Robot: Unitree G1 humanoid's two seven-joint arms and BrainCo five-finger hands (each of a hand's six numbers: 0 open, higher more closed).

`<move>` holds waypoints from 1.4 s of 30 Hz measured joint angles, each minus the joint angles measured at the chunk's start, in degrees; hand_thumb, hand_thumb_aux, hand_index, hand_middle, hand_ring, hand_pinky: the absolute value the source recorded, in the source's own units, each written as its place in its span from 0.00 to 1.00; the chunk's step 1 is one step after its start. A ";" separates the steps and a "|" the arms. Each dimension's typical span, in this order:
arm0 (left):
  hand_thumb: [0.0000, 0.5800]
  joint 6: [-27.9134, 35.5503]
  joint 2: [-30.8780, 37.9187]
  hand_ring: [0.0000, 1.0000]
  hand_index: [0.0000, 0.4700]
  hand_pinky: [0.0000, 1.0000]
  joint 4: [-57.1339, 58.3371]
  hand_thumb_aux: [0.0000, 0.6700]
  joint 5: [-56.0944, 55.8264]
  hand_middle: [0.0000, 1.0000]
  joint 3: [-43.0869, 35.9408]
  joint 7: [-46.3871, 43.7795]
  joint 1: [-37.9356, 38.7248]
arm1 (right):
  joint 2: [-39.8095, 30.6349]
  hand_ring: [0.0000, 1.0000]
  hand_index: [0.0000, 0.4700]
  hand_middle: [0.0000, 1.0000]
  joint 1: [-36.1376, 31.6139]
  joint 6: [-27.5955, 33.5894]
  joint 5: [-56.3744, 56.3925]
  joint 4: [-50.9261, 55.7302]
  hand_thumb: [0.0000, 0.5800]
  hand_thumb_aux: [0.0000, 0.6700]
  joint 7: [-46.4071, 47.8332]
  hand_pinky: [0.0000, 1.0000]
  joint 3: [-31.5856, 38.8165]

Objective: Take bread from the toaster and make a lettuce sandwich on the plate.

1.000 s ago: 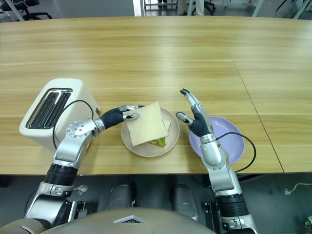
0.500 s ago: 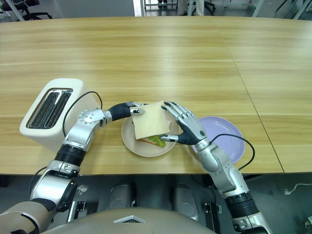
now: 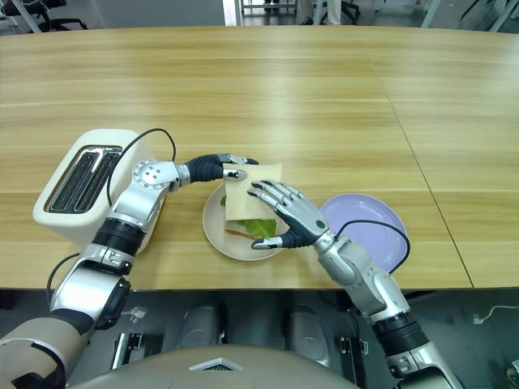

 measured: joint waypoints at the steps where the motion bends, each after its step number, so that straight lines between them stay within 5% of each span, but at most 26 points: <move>1: 1.00 -0.45 -0.02 0.00 0.98 0.00 0.91 1.00 0.23 0.00 -0.27 -0.05 -0.34 | -0.03 0.00 0.00 0.00 0.00 0.03 -0.69 -0.01 0.00 0.00 0.05 0.00 0.26; 19: 1.00 -6.33 -3.63 0.00 0.98 0.00 14.47 1.00 5.66 0.00 -2.75 0.27 -5.32 | -3.14 0.00 0.00 0.00 -5.22 7.31 -17.30 -0.52 0.00 0.00 0.56 0.00 4.07; 31: 1.00 12.87 -6.66 0.00 0.98 0.00 11.10 1.00 -0.37 0.00 1.68 -4.62 -5.19 | -2.90 0.00 0.00 0.00 -7.50 6.89 -14.78 -1.60 0.00 0.00 1.67 0.00 4.39; 42: 1.00 15.76 -6.73 0.00 0.98 0.00 4.33 1.00 -1.59 0.00 2.05 -2.94 -0.69 | -2.74 0.00 0.00 0.00 -7.00 5.97 -12.89 -0.59 0.00 0.00 1.82 0.00 4.79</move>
